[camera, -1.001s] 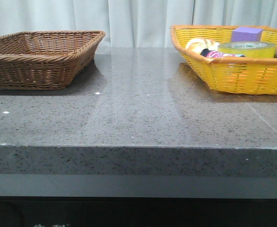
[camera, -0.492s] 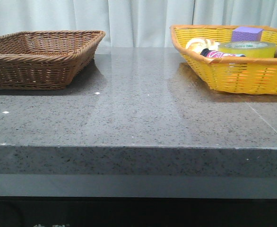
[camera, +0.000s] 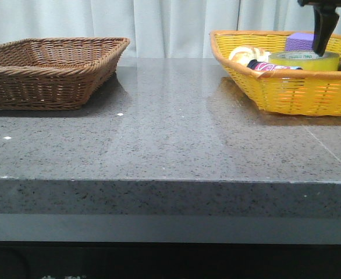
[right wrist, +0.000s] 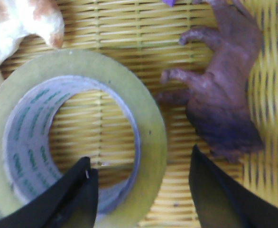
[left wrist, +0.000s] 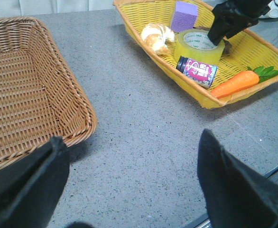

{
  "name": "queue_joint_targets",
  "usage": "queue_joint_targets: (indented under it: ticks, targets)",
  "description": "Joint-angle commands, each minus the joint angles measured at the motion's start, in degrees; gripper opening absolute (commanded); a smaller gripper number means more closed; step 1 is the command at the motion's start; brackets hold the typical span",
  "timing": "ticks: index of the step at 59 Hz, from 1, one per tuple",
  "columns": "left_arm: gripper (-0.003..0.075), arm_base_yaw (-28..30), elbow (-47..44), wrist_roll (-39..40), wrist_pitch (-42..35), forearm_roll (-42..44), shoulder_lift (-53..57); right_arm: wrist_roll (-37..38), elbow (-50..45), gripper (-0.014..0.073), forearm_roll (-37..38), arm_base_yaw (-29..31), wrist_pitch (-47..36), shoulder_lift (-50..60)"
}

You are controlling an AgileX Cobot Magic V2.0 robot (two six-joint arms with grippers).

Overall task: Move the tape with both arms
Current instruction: 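Lower the right gripper into the yellow basket and grasp the yellow tape roll, then lift the tape roll and carry it toward the table center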

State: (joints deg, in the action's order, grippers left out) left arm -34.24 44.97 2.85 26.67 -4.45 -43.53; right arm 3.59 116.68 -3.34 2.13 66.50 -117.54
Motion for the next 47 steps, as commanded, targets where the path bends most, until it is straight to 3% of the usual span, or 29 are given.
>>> queue_joint_targets:
  ticks: [1,14,28,47]
  targets:
    - [0.0544,-0.58,2.03,0.13,-4.32,-0.63,0.05,0.05,2.34,0.0440,-0.94,0.54,-3.34,1.77]
    - [0.0544,-0.58,2.03,0.13,-4.32,-0.63,0.05,0.05,2.99,0.0328,-1.44,0.54,-4.97,-1.39]
    - [0.0544,-0.58,2.03,0.13,-4.32,-0.63,0.05,0.05,5.32,0.0134,-1.39,0.58,-3.14,-1.53]
    - [0.0544,-0.58,2.03,0.13,-4.32,-0.63,0.05,-0.24,12.85,0.0129,-1.11,0.29,5.82,3.44]
